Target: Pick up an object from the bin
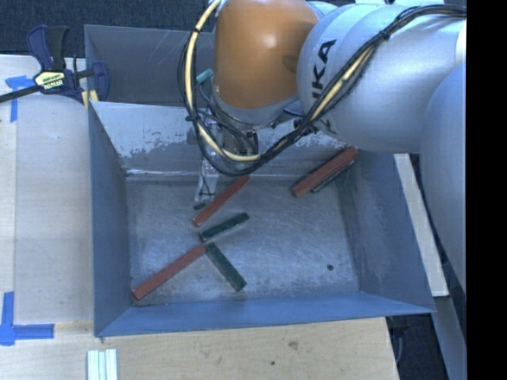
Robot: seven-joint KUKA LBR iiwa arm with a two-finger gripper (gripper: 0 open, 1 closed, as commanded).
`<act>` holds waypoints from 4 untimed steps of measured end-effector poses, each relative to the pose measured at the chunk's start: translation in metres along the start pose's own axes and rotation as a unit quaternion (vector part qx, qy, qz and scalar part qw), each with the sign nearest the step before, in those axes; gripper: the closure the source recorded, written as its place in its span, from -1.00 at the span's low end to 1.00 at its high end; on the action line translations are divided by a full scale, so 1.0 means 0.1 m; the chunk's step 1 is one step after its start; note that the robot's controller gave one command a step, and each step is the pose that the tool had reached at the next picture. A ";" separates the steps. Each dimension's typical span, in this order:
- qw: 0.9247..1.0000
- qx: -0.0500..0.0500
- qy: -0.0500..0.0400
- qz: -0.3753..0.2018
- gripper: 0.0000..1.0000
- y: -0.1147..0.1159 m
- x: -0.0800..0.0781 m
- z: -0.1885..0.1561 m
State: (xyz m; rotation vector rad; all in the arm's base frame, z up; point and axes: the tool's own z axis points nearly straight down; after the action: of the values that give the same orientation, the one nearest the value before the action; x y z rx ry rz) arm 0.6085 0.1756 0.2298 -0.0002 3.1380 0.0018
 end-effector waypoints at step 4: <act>0.988 0.000 0.002 -0.155 -1.00 0.47 0.90 1.61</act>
Offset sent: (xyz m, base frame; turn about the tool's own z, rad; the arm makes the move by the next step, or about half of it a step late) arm -0.0865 0.0481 -0.0698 -0.1652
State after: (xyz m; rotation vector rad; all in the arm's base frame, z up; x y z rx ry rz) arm 0.5195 0.2225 0.0686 -0.4871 3.1049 0.0003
